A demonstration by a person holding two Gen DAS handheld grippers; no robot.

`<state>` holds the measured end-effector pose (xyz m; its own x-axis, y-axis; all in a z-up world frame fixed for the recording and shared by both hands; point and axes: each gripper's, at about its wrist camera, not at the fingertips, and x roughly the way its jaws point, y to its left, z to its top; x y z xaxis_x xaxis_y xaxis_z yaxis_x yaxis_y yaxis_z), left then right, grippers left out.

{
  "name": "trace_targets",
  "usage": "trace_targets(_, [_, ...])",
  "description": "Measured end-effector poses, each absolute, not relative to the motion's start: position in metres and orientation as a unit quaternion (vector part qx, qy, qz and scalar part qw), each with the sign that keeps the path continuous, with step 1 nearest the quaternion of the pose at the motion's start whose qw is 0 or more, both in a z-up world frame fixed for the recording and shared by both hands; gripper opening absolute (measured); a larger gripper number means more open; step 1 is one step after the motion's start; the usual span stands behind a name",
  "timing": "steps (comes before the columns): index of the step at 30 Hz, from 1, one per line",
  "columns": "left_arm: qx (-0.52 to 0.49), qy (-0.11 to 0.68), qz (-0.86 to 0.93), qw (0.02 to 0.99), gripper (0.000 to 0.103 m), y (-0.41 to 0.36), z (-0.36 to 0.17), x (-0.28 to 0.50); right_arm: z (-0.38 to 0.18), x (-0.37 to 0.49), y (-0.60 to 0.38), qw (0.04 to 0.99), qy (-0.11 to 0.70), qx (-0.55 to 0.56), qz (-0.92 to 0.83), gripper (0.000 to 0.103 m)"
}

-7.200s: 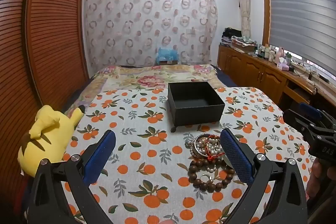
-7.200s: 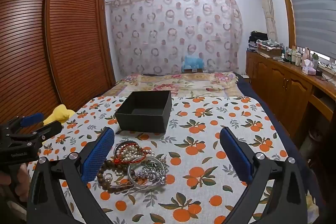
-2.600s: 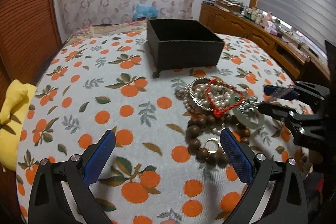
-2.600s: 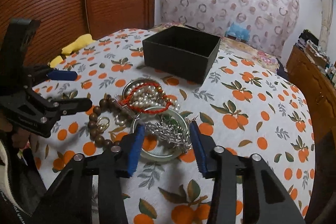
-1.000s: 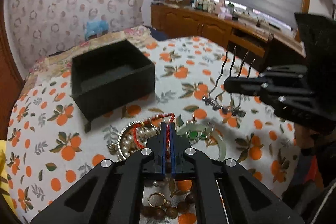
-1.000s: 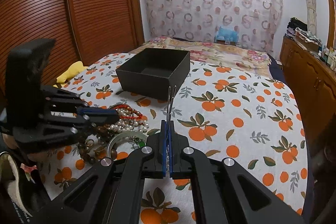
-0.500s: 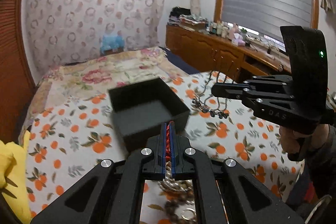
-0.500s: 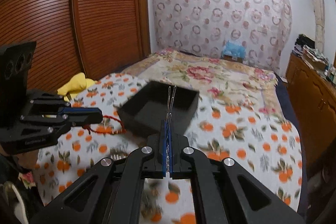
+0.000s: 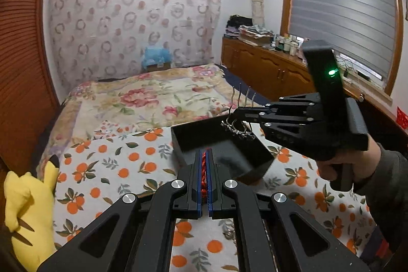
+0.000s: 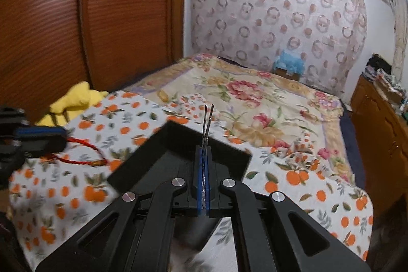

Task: Organize jewelry
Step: 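Carry both items over the black box and open both tools to drop them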

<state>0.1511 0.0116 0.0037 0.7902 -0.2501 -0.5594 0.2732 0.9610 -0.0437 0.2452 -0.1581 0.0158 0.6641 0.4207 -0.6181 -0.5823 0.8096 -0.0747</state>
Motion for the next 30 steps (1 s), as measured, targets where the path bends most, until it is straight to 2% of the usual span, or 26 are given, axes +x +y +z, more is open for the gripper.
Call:
trace_targets(4, [0.023,0.296,-0.130,0.946,0.002,0.015,0.004,0.157,0.011,0.250,-0.155,0.902,0.304,-0.138,0.273,0.003])
trace_targets(5, [0.024,0.296,-0.129,0.946,0.002,0.015,0.004,0.158,0.011,0.250,-0.156,0.901,0.305,-0.134,0.279,0.007])
trace_targets(8, [0.028,0.295,-0.127,0.947,0.002,0.013,0.006,0.160,0.017,0.243,-0.161,0.897,0.298,-0.111,0.306,0.033])
trace_targets(17, [0.038,0.294,-0.127,0.947,0.002,-0.001,0.013,0.174,0.028,0.232,-0.182,0.897,0.296,-0.082,0.318,0.033])
trace_targets(27, [0.048,0.310,-0.129,0.941,0.003,-0.030,0.004,0.213,0.011,0.218,-0.219,0.904,0.312,-0.067,0.286,0.033])
trace_targets(29, [0.048,0.314,-0.130,0.939,0.011,-0.033,0.002,0.217,0.008,0.213,-0.226,0.904,0.314,-0.063,0.282,0.033])
trace_targets(30, [0.050,0.315,-0.130,0.939,0.020,-0.035,0.000,0.216,0.006,0.210,-0.228,0.905,0.314,-0.062,0.281,0.033])
